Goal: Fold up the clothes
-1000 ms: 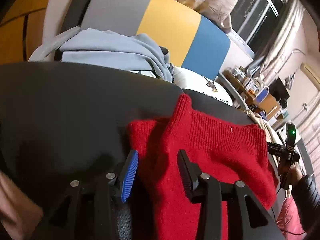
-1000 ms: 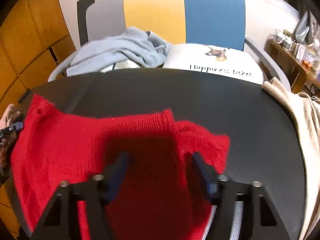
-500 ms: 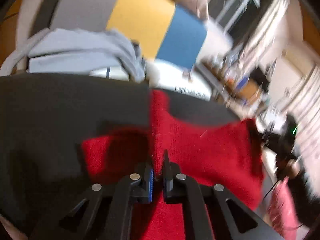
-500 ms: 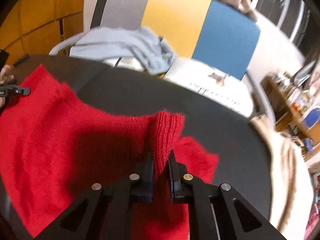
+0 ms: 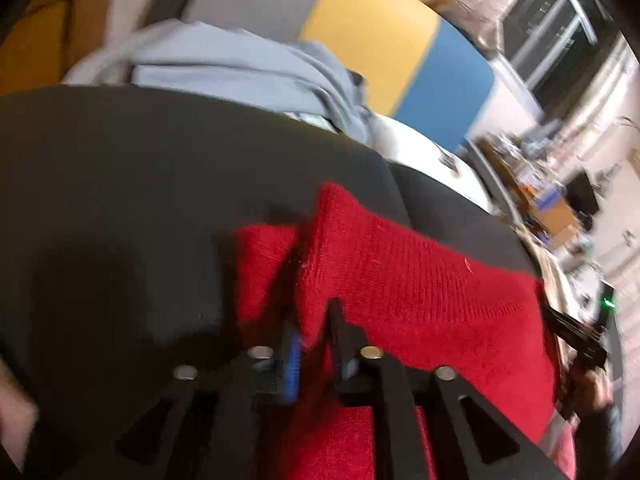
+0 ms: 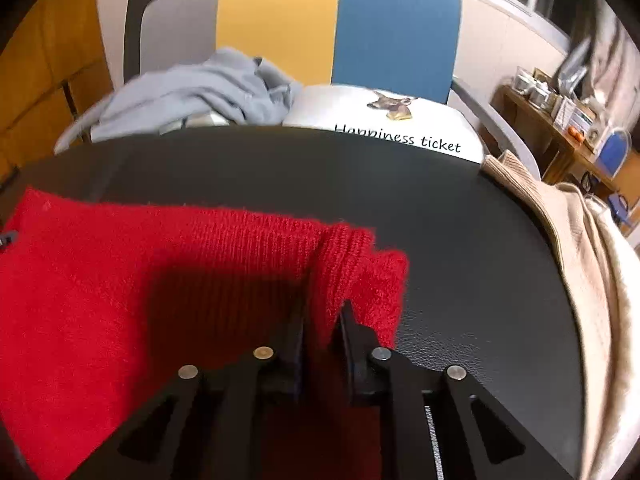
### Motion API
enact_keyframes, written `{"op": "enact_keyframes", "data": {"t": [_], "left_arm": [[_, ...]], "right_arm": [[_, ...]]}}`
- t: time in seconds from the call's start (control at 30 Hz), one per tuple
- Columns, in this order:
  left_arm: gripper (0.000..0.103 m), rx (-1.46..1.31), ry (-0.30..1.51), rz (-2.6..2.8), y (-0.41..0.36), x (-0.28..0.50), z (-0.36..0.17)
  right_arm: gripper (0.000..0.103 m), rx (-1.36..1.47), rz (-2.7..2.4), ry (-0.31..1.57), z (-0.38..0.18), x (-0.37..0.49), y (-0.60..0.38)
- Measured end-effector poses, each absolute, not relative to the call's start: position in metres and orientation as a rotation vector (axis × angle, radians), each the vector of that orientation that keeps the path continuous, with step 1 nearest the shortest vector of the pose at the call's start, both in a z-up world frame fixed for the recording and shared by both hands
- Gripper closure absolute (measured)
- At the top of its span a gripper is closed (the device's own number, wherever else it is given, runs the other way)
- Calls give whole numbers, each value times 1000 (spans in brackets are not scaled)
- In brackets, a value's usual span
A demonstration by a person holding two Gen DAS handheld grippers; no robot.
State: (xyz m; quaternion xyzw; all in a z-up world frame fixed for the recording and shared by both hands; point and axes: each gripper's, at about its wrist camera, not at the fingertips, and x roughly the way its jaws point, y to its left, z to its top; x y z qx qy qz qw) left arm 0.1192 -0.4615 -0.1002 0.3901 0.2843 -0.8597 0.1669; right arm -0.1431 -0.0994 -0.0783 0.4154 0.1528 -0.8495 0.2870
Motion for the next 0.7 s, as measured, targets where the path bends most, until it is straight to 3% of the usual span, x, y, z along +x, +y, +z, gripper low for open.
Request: {"op": "enact_keyframes", "data": {"t": [0.13,0.27,0.47,0.57,0.7], "left_arm": [[84,896,632,-2412,-440,145,-65],[81,920,593,-2572,-396,143,-60],[81,1149,606,-2574,-367,153,-109],[83,1173,724,-2561,-378,181,-113],[83,1207,597,-2544,-370,196,-109]], "right_arm": [[76,1008,-2291,309,-46,-127,-82],[49,983,-2127,243,-37,-92,-81],[46,1145,-1948,206,-88,-35,-74],[45,1148,-1912,115,-98,-3,-49],[45,1199,-1789,-99,-103,19,-11]]}}
